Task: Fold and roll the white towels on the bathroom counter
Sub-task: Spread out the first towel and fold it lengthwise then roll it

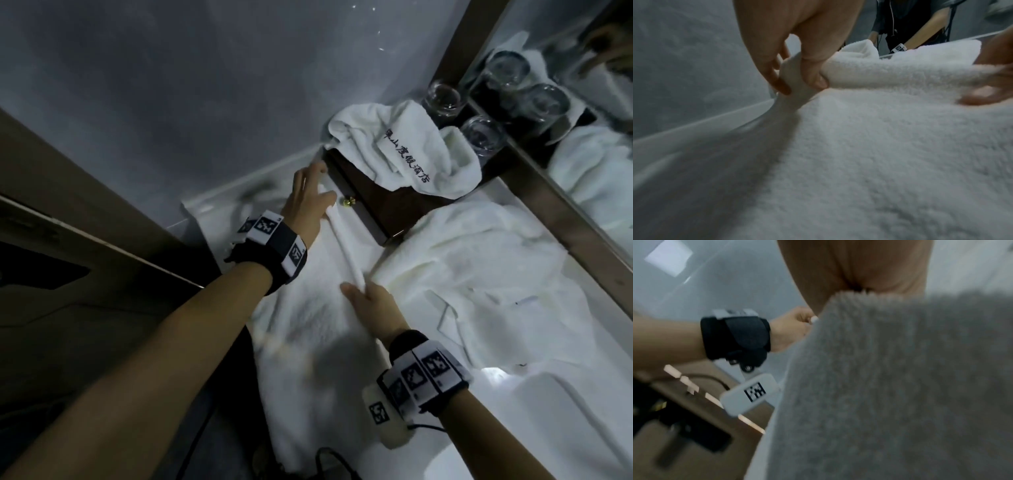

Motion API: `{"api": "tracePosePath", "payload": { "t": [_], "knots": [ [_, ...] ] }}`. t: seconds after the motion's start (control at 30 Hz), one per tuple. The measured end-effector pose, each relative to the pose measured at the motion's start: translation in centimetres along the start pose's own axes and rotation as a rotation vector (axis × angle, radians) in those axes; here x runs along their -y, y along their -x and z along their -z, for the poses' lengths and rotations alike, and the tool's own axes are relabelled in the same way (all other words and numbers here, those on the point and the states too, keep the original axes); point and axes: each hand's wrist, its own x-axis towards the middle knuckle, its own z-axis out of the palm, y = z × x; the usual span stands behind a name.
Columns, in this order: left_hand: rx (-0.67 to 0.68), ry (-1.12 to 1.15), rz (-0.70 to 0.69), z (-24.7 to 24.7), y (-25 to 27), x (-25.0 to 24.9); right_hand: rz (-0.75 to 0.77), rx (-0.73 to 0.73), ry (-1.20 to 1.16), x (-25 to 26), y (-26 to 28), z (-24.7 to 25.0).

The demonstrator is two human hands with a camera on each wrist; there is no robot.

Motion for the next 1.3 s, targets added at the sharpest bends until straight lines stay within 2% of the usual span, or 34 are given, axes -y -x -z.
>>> {"api": "tracePosePath", "payload": {
  "t": [0.1, 0.13, 0.2, 0.27, 0.37, 0.43, 0.5, 0.57, 0.73, 0.87, 0.97, 1.03, 1.1, 1.17, 1.3],
  "knots": [
    [0.080, -0.405, -0.112, -2.1, 1.9, 1.2, 0.009, 0.006, -0.134, -0.9, 0.5, -0.2],
    [0.086, -0.447, -0.114, -2.6, 3.0, 1.6, 0.032, 0.007, -0.129, -1.2, 0.9, -0.1],
    [0.106, -0.485, -0.080, -3.6, 5.6, 2.5, 0.065, 0.006, -0.084, -2.0, 1.9, 0.3],
    [0.188, -0.513, -0.047, -4.4, 8.6, 3.4, 0.037, 0.043, -0.049, -3.2, 3.0, 0.8],
    [0.303, -0.579, -0.019, -5.2, 12.4, 4.5, -0.031, 0.215, -0.045, -4.6, 4.8, 1.6],
    [0.332, -0.610, -0.020, -5.3, 13.9, 4.9, -0.043, 0.335, -0.035, -5.4, 5.9, 1.7],
    [0.371, -0.577, -0.036, -4.9, 14.7, 5.1, -0.059, 0.358, -0.043, -6.0, 6.8, 1.5],
    [0.390, -0.544, -0.057, -4.2, 15.6, 5.5, -0.070, 0.331, -0.120, -6.3, 7.8, 1.1],
    [0.385, -0.512, -0.062, -2.9, 19.9, 6.2, 0.001, 0.151, -0.221, -6.7, 10.1, 0.2],
    [0.384, -0.494, -0.013, -3.4, 23.3, 6.0, 0.088, 0.187, -0.212, -8.2, 11.9, 0.0],
    [0.348, -0.455, -0.015, -4.2, 25.5, 5.8, 0.201, -0.007, -0.309, -9.2, 12.8, -0.5],
    [0.344, -0.429, -0.002, -4.6, 26.6, 5.8, 0.179, -0.118, -0.317, -9.7, 12.9, -0.8],
    [0.385, -0.465, 0.003, -4.9, 27.9, 5.8, 0.095, -0.185, -0.204, -10.6, 13.0, -1.1],
    [0.460, -0.506, 0.006, -5.4, 29.1, 5.8, 0.050, -0.168, -0.219, -11.3, 13.1, -1.2],
    [0.486, -0.618, -0.036, -6.5, 30.6, 4.8, 0.043, 0.007, -0.687, -10.4, 14.1, -0.5]
  ]
}}
